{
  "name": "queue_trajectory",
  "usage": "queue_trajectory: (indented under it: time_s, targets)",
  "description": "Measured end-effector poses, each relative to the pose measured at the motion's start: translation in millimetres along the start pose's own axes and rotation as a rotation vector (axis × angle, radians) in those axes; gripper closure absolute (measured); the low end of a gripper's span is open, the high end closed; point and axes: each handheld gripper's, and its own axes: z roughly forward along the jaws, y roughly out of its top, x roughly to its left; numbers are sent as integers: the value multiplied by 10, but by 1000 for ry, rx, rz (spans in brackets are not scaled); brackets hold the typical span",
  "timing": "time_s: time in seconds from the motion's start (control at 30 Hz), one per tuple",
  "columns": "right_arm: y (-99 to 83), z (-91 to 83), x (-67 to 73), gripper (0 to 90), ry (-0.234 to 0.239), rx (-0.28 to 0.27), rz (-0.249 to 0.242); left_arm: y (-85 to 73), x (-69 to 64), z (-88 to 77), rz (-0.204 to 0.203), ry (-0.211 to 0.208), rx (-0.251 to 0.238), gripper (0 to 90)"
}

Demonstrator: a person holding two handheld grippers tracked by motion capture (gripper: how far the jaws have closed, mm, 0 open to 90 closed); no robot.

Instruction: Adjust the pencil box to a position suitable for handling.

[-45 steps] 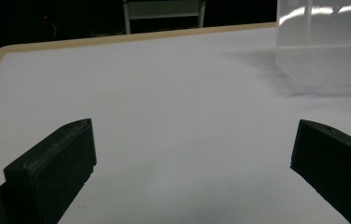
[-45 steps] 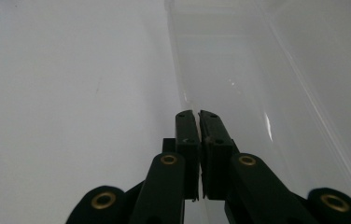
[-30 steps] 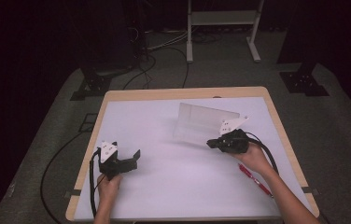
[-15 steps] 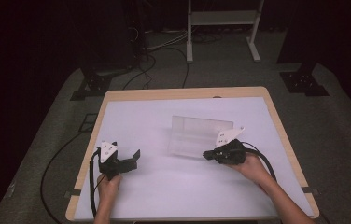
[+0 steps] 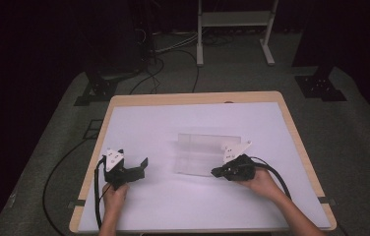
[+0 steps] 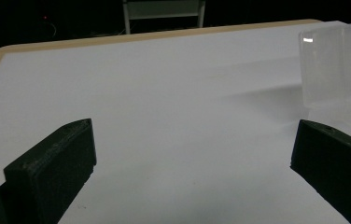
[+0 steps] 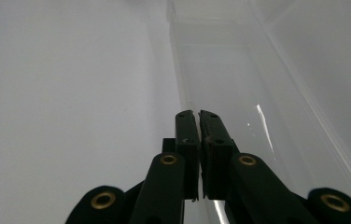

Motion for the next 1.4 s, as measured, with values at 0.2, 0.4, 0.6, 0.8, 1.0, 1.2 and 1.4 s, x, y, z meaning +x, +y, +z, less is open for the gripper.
queue_trajectory:
  time_s: [0.2,0.4,0.6,0.8,1.0,1.2,1.4]
  targets:
    - [-45,28,0,865,13,5,13,0,-1,0,4,0,1,0]
    - [-63,50,-2,865,22,11,26,0,-1,-1,6,0,2,0]
    - [-104,83,-9,864,27,18,44,0,0,-1,5,0,2,0]
    - [-140,94,-19,861,31,13,51,0,-2,-2,7,0,2,0]
    - [-145,103,-14,854,39,17,68,0,-2,-2,8,0,3,0]
    - [-158,120,-16,834,45,30,77,0,-1,-1,6,0,3,0]
    - [-181,140,-17,825,47,48,77,0,-3,-1,10,0,3,0]
